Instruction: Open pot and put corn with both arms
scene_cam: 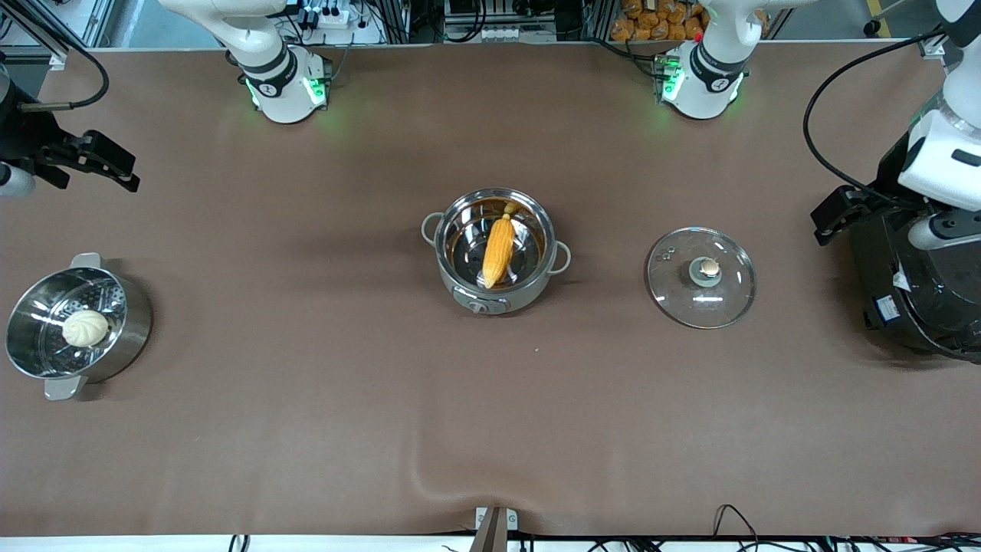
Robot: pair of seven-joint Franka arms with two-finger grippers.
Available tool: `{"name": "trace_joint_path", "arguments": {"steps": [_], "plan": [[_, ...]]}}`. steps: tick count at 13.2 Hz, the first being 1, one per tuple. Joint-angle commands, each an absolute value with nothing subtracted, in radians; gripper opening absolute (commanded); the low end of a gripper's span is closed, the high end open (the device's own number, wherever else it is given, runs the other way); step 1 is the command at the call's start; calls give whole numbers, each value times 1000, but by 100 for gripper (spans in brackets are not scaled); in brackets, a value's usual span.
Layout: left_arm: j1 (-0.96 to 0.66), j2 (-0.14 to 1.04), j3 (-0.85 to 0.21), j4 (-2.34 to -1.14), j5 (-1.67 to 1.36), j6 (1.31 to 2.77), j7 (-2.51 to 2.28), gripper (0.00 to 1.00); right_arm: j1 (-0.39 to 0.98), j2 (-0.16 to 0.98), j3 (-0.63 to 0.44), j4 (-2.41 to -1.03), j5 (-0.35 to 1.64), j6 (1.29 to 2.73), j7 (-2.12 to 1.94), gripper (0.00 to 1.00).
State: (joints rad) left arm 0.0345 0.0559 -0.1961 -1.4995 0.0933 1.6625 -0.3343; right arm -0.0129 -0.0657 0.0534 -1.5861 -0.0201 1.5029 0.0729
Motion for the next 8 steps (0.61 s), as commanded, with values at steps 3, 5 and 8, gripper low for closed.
{"name": "trace_joint_path", "arguments": {"steps": [3, 5, 8], "plan": [[67, 0, -178, -1526, 20, 1638, -230, 100, -35, -48, 67, -1514, -5, 1439, 45, 100], [64, -20, -178, -1558, 21, 1631, -226, 100, -37, -48, 67, -1509, -2, 1434, 46, 100], [32, -21, -172, -1554, 20, 1612, -171, 100, -67, -48, 66, -1503, 21, 1433, 43, 100]]}}
